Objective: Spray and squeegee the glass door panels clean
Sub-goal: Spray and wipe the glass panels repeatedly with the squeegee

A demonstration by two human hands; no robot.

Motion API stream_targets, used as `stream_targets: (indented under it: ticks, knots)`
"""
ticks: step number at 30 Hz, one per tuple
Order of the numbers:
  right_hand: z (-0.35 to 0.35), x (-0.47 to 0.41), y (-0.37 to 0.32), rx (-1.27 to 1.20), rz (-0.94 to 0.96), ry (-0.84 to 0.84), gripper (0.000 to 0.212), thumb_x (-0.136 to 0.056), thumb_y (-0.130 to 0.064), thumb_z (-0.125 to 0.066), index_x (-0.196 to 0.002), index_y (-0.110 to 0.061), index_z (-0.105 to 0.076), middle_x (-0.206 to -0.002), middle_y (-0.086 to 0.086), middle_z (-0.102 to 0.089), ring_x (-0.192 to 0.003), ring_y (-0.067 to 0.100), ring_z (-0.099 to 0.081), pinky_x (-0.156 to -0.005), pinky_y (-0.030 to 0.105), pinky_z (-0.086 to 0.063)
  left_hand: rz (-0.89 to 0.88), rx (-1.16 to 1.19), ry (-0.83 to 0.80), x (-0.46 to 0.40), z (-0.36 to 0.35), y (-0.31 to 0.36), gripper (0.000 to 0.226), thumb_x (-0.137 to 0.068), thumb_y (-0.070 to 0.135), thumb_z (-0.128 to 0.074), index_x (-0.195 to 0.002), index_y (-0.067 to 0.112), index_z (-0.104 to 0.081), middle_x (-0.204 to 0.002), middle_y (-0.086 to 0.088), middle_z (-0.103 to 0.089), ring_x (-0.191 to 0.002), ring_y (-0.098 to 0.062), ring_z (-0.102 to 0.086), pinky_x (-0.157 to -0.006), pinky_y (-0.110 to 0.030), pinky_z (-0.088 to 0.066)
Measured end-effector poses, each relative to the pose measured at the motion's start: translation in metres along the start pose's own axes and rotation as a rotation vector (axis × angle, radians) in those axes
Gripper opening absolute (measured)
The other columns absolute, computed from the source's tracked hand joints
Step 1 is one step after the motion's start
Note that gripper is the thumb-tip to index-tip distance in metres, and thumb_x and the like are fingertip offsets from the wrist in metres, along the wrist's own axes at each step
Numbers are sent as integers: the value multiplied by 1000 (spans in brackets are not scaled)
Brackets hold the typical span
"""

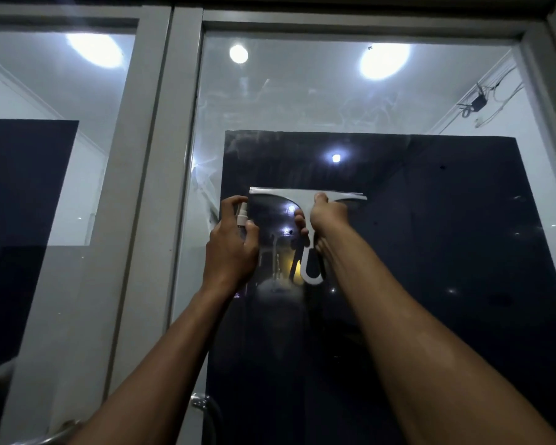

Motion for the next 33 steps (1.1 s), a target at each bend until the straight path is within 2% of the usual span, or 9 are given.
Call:
stream_targets:
  ticks: [4, 9, 12, 15, 17, 21, 26, 29, 33]
  knots:
    - [8, 15, 36, 69, -19, 19, 46, -105, -40, -37, -108, 1, -59, -70, 9, -67, -37, 12, -54, -37, 21, -35, 9, 15, -4, 15, 7, -1, 33, -102, 19, -47, -133, 26, -39, -91, -9, -63, -72, -20, -62, -63, -36, -54]
    - [30, 70, 102, 107, -96, 6, 38, -106, -42, -36, -113, -9, -55, -85, 13, -71, -46, 12, -55, -38, 21, -36, 41, 8, 0, 43, 13, -6, 33, -102, 17, -48, -134, 23, -41, -80, -6, -59, -67, -22, -59, -61, -42, -53]
    - [31, 78, 101, 99, -111, 4, 40, -106, -43, -35, -111, -9, -55, -85, 12, -71, -44, 10, -53, -38, 21, -35, 63, 12, -25, 55, 13, -9, 33, -102, 18, -48, -134, 24, -40, -81, -6, -59, -67, -22, -60, -61, -41, -53]
    - [24, 66, 85, 87, -72, 25, 48, -105, -43, -36, -105, -2, -60, -75, 11, -69, -40, 11, -52, -36, 19, -32, 66, 19, -29, 57, 17, -11, 32, -102, 19, -47, -132, 30, -39, -79, -5, -60, -67, -22, -60, -59, -41, -53]
    - [20, 58, 78, 92, -48, 49, 50, -105, -44, -36, -102, 0, -62, -72, 10, -69, -41, 13, -52, -35, 18, -32, 62, 20, -19, 55, 20, -9, 32, -102, 18, -47, -133, 27, -40, -76, -1, -57, -63, -19, -58, -55, -35, -47]
    - [25, 74, 99, 74, -93, 27, 40, -105, -44, -36, -108, -9, -57, -80, 12, -69, -43, 11, -49, -37, 19, -33, 92, 26, -7, 65, 27, -10, 32, -102, 18, -47, -133, 25, -41, -73, -2, -55, -61, -19, -55, -53, -32, -44]
    - [46, 126, 151, 147, -145, -5, 43, -106, -43, -35, -109, -7, -58, -84, 13, -67, -45, 9, -48, -37, 19, -35, 155, 34, -33, 104, 32, -19, 33, -104, 19, -46, -135, 25, -39, -78, -4, -59, -59, -14, -55, -51, -21, -42]
    - [45, 124, 146, 106, -147, -3, 43, -106, -42, -36, -109, -4, -57, -80, 13, -66, -43, 9, -47, -35, 19, -34, 175, 58, -30, 124, 37, -19, 33, -104, 18, -46, -136, 24, -40, -74, -3, -59, -55, -13, -55, -47, -17, -42]
    - [39, 119, 142, 85, -123, 16, 41, -105, -42, -37, -106, -5, -56, -85, 17, -69, -43, 10, -47, -36, 19, -34, 208, 98, -2, 142, 42, -16, 33, -104, 15, -47, -136, 21, -41, -73, -3, -61, -56, -16, -59, -46, -19, -46]
Point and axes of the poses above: each hand's wrist, its own x-axis away from the middle knuckle, its own z-axis out of the back of the hand, y = z × x, the point moved 7 cm from there along -x, towards the middle knuckle
